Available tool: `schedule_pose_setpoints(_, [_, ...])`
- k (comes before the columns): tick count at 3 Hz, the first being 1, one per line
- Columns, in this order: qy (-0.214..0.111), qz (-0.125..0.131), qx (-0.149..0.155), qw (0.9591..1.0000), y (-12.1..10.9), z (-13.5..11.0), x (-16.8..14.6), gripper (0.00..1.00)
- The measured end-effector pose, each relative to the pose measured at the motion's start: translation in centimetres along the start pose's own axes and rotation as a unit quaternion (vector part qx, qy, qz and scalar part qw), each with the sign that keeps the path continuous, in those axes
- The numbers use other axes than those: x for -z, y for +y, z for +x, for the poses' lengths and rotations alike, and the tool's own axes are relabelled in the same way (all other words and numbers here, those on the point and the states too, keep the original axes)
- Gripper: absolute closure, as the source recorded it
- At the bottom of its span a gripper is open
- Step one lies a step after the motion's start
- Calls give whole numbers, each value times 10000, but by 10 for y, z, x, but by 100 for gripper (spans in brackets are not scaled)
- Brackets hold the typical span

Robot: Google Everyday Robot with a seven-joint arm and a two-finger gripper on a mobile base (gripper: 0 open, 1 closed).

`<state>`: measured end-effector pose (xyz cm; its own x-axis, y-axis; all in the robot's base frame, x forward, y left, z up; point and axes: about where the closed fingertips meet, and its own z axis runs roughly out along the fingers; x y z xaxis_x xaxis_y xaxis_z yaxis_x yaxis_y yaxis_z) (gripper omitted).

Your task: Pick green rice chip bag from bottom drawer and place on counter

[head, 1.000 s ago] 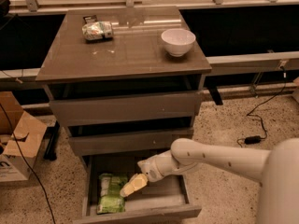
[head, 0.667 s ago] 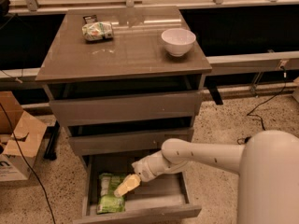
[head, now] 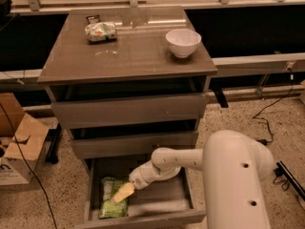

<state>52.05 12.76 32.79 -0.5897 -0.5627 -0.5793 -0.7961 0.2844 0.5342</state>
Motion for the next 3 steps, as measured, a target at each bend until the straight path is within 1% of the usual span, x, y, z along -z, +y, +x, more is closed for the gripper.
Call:
schedule_pose_setpoints(1, [66,-123,-189,9997,-27,17,-31,0])
schedule_pose_setpoints(2, [31,-110,-220,9997,-32,18,-35,0])
schedule_pose_setpoints(3, [69,-162,-249,9995,-37,21,-53,0])
